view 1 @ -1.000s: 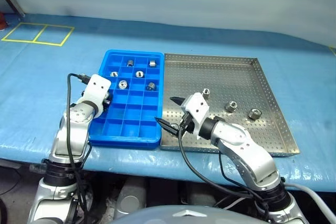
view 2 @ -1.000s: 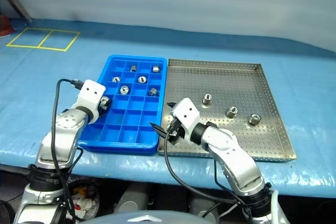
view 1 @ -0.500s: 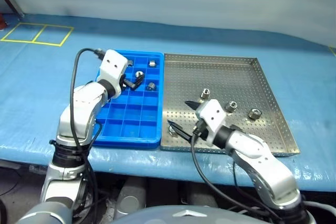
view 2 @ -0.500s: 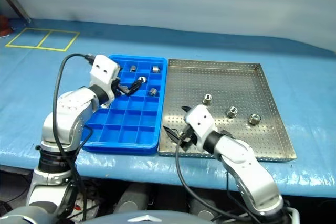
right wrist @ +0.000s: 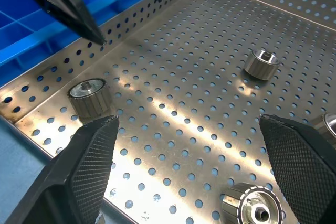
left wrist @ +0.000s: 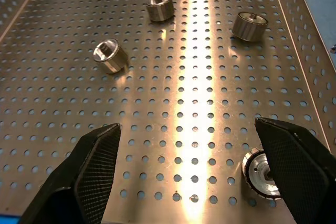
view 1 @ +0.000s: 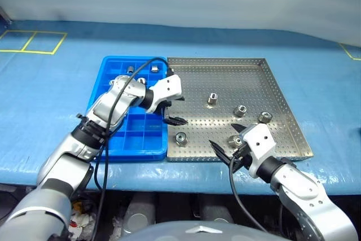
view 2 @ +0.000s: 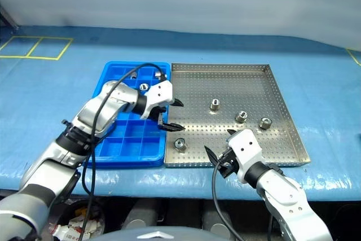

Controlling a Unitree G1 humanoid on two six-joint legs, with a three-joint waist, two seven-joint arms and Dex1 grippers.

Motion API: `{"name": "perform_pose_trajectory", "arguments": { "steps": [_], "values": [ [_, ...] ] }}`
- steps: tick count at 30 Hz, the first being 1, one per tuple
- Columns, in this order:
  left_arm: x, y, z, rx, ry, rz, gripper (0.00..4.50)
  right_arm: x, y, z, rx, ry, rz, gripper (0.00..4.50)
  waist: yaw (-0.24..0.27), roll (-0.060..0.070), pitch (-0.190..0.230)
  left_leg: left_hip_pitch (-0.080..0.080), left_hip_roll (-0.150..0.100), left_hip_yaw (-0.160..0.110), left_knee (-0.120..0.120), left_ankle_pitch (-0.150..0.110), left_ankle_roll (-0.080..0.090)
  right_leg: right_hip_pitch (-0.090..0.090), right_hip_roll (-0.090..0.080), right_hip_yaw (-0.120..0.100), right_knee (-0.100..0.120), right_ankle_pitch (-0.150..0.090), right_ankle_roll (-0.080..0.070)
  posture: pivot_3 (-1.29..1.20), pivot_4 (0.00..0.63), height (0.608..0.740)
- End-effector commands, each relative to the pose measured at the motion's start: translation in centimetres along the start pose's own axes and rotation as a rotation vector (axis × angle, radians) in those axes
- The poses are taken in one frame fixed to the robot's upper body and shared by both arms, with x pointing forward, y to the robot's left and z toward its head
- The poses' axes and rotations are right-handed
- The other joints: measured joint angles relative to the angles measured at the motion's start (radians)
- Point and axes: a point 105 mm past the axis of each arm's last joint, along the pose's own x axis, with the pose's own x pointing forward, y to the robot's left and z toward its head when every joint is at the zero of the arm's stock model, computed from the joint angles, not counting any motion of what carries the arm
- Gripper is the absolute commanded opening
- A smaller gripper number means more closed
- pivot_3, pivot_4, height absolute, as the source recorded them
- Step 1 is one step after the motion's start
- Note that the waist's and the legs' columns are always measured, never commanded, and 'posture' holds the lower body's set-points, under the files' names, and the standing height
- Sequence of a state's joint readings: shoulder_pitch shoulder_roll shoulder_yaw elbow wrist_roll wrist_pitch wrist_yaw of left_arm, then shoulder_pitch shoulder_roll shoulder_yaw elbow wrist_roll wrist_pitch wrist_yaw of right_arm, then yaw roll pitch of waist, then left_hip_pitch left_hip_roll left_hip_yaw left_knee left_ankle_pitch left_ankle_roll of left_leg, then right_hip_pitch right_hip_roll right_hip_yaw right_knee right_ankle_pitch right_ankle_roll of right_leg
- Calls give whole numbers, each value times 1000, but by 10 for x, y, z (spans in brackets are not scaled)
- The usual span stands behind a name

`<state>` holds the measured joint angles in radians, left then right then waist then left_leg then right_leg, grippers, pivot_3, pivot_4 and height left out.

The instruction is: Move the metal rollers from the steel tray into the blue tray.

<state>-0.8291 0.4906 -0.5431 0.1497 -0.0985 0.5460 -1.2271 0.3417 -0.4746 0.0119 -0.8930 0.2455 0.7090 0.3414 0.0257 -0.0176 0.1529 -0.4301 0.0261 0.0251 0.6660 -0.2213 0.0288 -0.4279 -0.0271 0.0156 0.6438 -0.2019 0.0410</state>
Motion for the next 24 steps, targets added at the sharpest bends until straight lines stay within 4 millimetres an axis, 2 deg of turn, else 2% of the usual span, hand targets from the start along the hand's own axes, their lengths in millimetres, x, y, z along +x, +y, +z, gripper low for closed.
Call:
{"name": "perform_pose_trajectory", "arguments": {
  "steps": [1,7,15,24],
  "values": [
    [6,-5,6,46,59,-110,4444,-3,2,12,-16,-55,-31,4500,-6,0,0,0,0,0,0,0,0,0,0,0,0,0,0,6,150,740],
    [13,-9,-4,119,196,-207,4444,-2,6,10,5,-62,-45,4500,-17,0,0,0,1,-1,0,0,0,-1,1,0,0,0,0,-19,150,740],
    [21,-16,-6,183,276,-297,4444,1,9,11,23,-84,-57,4500,-25,0,0,-1,1,-1,0,0,0,-1,1,1,0,0,0,-30,150,740],
    [25,-20,-19,290,396,-353,4444,4,7,12,22,-100,-65,4500,-38,0,0,-1,1,-1,0,0,0,-1,1,1,1,0,0,-28,150,740]
  ]
}}
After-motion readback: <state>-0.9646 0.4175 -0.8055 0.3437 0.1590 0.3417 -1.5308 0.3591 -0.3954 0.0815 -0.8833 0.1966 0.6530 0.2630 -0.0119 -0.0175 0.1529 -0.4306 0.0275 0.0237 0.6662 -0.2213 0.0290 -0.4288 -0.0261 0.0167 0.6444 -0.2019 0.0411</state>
